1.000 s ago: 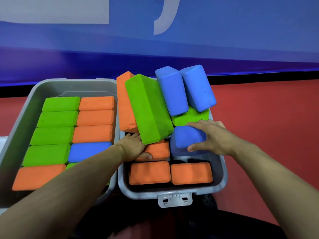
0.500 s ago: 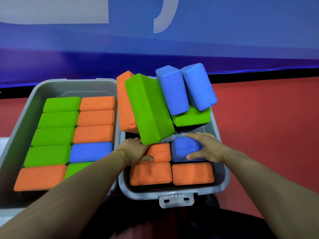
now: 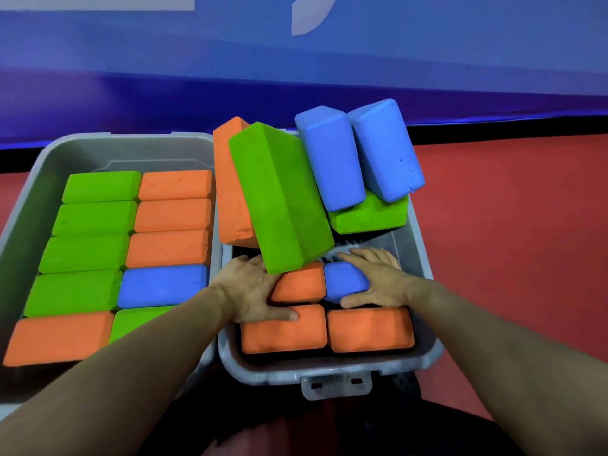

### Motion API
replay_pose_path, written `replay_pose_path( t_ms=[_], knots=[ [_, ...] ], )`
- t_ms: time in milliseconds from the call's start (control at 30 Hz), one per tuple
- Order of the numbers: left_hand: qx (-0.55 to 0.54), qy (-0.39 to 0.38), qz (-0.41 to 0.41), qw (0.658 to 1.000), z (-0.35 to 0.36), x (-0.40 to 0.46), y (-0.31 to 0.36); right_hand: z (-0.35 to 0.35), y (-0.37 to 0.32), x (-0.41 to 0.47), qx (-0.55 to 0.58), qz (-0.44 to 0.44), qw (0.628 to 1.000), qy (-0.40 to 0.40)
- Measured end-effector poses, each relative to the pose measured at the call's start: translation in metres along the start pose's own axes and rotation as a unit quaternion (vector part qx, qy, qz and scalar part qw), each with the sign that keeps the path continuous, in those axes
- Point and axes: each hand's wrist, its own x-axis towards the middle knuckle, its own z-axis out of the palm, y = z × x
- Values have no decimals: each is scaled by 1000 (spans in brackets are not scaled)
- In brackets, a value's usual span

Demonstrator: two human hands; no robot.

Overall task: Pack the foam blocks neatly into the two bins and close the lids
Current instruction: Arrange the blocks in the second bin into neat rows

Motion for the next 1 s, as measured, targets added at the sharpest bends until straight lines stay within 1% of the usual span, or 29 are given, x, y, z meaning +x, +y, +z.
replay_pose_path(
  t_ms=[67,167,267,433,733,1000],
  knots=[
    [-2,-14,-3,1000,-2,0,0,6,-5,-2,-9,-12,1000,-4],
    [-9,-6,-4,1000,-4,0,1,12,-11,-8,-57,-34,998,-25],
    [-8,-7,3,1000,-5,-1,0,19,-13,-14,-85,-31,995,-42],
    [-14,-8,5,1000,-6,0,1,15,-10,-8,-56,-37,998,-14],
    [-15,-9,8,1000,-2,3,-1,8,-6,2,-32,-39,999,-5],
    [-29,-6,-12,999,0,4,-1,10,-6,4,-15,-39,999,15]
  ],
)
